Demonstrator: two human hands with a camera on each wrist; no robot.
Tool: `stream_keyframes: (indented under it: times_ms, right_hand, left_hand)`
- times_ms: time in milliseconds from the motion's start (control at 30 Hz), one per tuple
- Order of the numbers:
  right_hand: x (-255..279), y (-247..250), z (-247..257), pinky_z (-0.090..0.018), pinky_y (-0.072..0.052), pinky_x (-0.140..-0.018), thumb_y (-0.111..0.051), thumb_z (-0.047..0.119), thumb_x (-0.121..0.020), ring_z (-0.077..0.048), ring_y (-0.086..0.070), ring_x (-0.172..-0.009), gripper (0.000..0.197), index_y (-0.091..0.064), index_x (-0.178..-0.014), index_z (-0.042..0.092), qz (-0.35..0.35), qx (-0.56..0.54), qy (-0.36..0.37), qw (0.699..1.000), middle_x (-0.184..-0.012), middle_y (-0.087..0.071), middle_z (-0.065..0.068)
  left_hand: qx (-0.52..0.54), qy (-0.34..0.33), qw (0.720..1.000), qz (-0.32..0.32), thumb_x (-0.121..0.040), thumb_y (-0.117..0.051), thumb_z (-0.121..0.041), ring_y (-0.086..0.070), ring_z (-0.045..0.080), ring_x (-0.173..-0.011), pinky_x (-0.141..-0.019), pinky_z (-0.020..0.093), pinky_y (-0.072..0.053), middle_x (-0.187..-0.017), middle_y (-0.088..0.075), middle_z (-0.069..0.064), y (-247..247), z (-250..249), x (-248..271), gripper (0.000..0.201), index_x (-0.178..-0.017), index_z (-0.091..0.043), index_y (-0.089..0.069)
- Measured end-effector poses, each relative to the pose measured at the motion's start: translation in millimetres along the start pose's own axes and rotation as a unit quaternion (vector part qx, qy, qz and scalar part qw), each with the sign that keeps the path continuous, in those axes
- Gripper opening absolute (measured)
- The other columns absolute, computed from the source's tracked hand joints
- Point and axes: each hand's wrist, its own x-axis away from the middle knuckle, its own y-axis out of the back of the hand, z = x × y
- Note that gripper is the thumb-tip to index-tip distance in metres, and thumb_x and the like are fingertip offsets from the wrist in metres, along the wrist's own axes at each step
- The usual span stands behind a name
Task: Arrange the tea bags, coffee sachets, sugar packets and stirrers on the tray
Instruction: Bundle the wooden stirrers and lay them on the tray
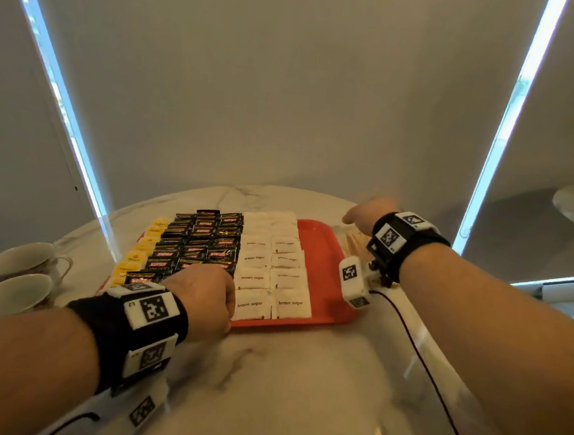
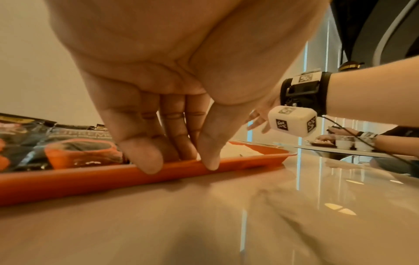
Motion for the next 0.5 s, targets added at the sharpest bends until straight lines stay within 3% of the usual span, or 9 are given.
stream_keyframes:
  times_ms: [100, 200, 333, 433, 500]
  right_hand:
    - [-17, 10, -7, -0.036, -0.048, -0.102, -0.063, 0.032, -0.099, -0.029, -0.057, -0.126, 0.043, -0.061, -0.136, 0.009, 0.047, 0.124, -0.005, 0.991, -0.142, -0.059, -0.011]
    - [-20, 17, -17, -0.042, -0.045, -0.109, -0.064, 0.033, -0.099, -0.032, -0.056, -0.128, 0.052, -0.054, -0.142, 0.006, 0.108, 0.155, -0.057, 0.98, -0.145, -0.056, -0.013]
    - [-29, 14, -26, -0.044, -0.05, -0.102, -0.075, 0.04, -0.09, -0.033, -0.061, -0.11, 0.062, -0.054, -0.138, 0.007, 0.156, 0.156, -0.097, 0.971, -0.134, -0.061, -0.016]
    - [-34, 8, -26, -0.042, -0.05, -0.091, -0.076, 0.043, -0.089, -0.032, -0.057, -0.103, 0.069, -0.051, -0.143, 0.008, 0.183, 0.175, -0.099, 0.962, -0.138, -0.059, -0.016]
    - [-34, 3, -25, -0.04, -0.049, -0.092, -0.071, 0.045, -0.092, -0.031, -0.059, -0.111, 0.067, -0.05, -0.143, 0.007, 0.186, 0.228, -0.081, 0.952, -0.139, -0.058, -0.015]
  left_hand:
    - [-0.011, 0.027, 1.0, -0.012, -0.087, -0.076, -0.016, -0.063, 0.007, -0.087, -0.063, 0.02, -0.045, -0.091, -0.069, -0.01, 5, 1, -18, 0.012, -0.086, -0.027, -0.07]
    - [-0.031, 0.053, 0.998, -0.024, -0.088, -0.074, -0.015, -0.066, 0.01, -0.089, -0.066, 0.021, -0.051, -0.094, -0.071, -0.007, 8, 0, -36, 0.011, -0.091, -0.025, -0.072]
    - [-0.072, 0.084, 0.994, -0.017, -0.089, -0.077, -0.025, -0.068, 0.015, -0.103, -0.091, 0.029, -0.059, -0.108, -0.072, -0.003, 10, 4, -67, 0.022, -0.111, -0.021, -0.073]
    - [-0.099, 0.098, 0.99, -0.015, -0.089, -0.078, -0.031, -0.069, 0.017, -0.106, -0.094, 0.032, -0.06, -0.112, -0.071, -0.002, 9, 8, -89, 0.031, -0.117, -0.02, -0.071]
    - [-0.12, 0.1, 0.988, -0.011, -0.092, -0.076, -0.034, -0.068, 0.017, -0.108, -0.096, 0.031, -0.059, -0.115, -0.07, -0.002, 10, 9, -99, 0.033, -0.121, -0.02, -0.069]
